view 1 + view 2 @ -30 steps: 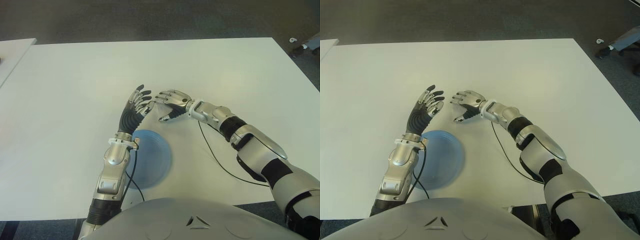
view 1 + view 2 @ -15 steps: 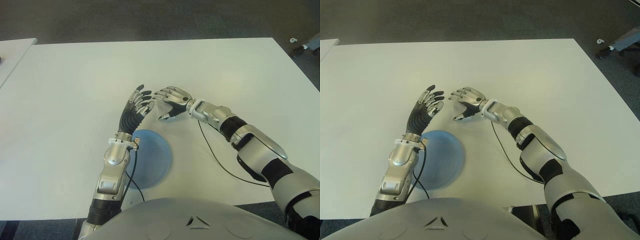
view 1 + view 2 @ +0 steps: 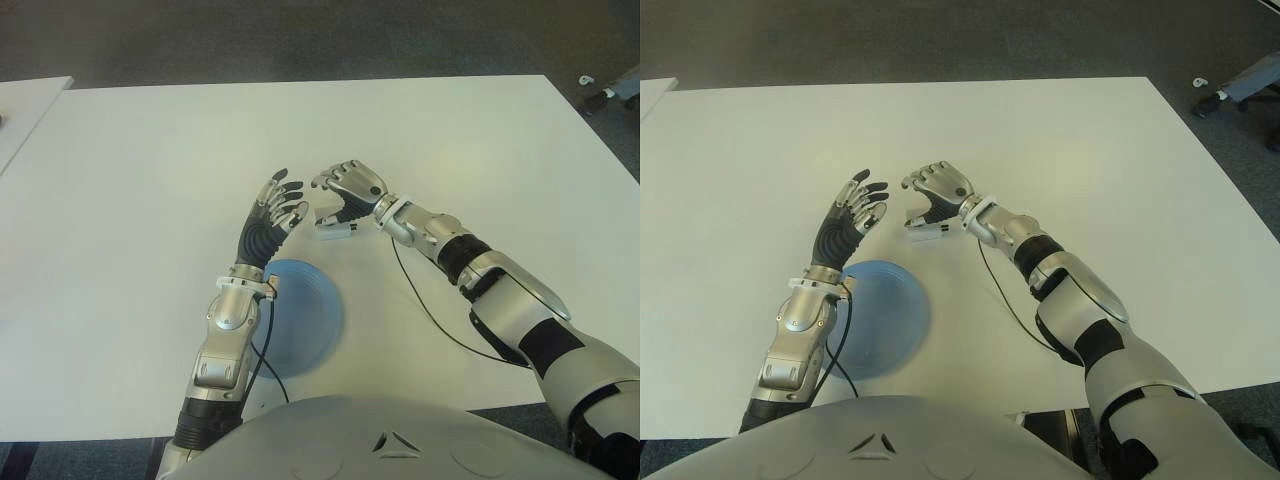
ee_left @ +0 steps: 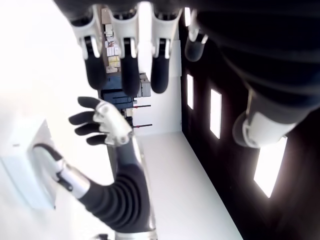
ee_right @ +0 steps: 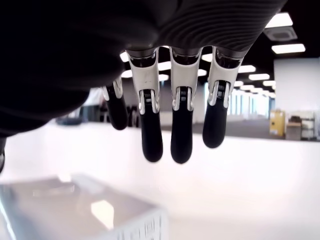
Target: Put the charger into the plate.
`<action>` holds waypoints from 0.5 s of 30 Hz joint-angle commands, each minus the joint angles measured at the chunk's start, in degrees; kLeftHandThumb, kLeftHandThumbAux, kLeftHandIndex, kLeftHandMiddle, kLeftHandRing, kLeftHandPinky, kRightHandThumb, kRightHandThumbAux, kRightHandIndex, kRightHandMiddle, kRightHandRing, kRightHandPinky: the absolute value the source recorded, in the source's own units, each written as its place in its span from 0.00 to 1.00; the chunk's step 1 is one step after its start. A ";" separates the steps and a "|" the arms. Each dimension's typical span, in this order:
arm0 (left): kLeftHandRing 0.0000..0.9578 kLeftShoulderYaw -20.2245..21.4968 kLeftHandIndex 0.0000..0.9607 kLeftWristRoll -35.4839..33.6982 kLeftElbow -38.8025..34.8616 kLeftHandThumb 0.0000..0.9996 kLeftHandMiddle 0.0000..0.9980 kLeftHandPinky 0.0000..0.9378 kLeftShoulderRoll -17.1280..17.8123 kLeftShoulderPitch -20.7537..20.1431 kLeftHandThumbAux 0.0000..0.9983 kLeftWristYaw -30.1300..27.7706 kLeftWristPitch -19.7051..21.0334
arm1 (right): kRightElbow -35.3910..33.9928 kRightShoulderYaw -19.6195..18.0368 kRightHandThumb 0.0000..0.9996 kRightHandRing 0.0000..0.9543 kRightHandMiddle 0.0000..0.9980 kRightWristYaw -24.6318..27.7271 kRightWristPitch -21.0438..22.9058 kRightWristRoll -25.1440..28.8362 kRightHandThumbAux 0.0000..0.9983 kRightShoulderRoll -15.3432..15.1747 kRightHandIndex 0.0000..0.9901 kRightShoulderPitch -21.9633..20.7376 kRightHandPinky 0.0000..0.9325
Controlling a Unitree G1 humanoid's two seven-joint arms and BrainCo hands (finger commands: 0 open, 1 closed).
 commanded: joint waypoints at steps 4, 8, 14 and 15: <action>0.24 0.41 0.00 0.62 -0.77 0.00 0.22 0.23 0.23 0.55 0.55 0.26 1.68 | 1.90 -2.20 0.45 0.69 0.69 -6.46 1.70 1.12 0.51 2.00 0.50 1.84 0.74; 0.24 0.51 0.00 0.70 -1.15 0.00 0.22 0.23 0.34 0.71 0.54 0.21 2.13 | 2.48 -2.73 0.48 0.71 0.71 -7.45 1.97 1.35 0.52 2.57 0.51 1.85 0.74; 0.24 0.56 0.00 1.15 -1.60 0.00 0.23 0.23 0.48 0.81 0.55 0.35 2.76 | 3.00 -3.76 0.48 0.71 0.71 -6.26 1.65 2.20 0.51 3.01 0.52 1.84 0.73; 0.24 0.58 0.00 1.21 -1.66 0.00 0.23 0.23 0.49 0.83 0.55 0.35 2.81 | 3.04 -3.88 0.48 0.71 0.71 -6.01 1.58 2.38 0.51 3.05 0.52 1.85 0.72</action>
